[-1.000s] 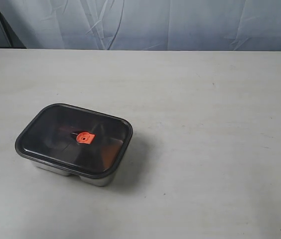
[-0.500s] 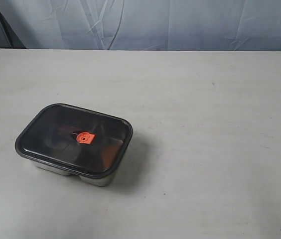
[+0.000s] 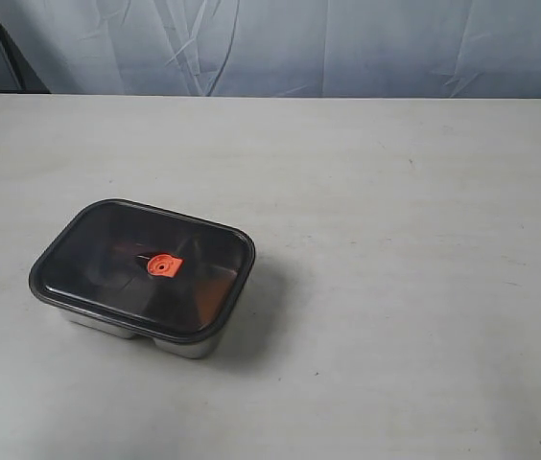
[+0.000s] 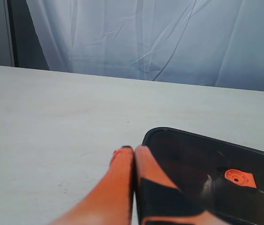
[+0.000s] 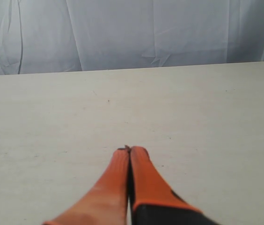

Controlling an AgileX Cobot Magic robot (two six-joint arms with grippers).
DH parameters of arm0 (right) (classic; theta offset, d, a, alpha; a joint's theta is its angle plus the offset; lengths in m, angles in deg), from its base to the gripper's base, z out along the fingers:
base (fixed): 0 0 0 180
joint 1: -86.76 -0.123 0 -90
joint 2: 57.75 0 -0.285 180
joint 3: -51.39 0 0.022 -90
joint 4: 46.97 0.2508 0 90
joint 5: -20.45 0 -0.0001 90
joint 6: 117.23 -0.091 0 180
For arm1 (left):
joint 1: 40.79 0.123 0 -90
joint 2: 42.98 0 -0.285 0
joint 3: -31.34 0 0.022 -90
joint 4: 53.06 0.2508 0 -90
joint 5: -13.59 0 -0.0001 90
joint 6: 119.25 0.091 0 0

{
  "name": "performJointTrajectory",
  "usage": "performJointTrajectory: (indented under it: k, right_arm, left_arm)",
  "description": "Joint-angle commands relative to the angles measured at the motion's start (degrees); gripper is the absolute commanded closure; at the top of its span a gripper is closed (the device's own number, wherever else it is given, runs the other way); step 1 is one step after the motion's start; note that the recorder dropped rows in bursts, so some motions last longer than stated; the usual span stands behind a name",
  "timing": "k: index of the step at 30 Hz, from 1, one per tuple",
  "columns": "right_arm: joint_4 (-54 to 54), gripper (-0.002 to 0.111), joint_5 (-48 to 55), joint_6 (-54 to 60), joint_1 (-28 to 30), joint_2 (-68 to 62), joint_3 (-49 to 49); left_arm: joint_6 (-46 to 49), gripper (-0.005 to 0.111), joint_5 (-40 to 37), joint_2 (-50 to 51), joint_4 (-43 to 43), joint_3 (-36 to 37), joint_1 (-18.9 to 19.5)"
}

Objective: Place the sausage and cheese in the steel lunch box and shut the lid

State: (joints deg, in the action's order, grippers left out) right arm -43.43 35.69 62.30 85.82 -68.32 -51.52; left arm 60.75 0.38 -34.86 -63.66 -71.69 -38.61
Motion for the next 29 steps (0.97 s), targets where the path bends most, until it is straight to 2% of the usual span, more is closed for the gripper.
performJointTrajectory:
  k: [1, 29]
  right_arm:
    - [-0.18, 0.109, -0.55, 0.48, 0.29, 0.23, 0.12]
    - [-0.18, 0.109, -0.43, 0.48, 0.29, 0.23, 0.12]
  left_arm:
    - [0.0, 0.106, 0.35, -0.33, 0.14, 0.25, 0.14]
    - [0.0, 0.106, 0.36, -0.33, 1.63, 0.25, 0.14]
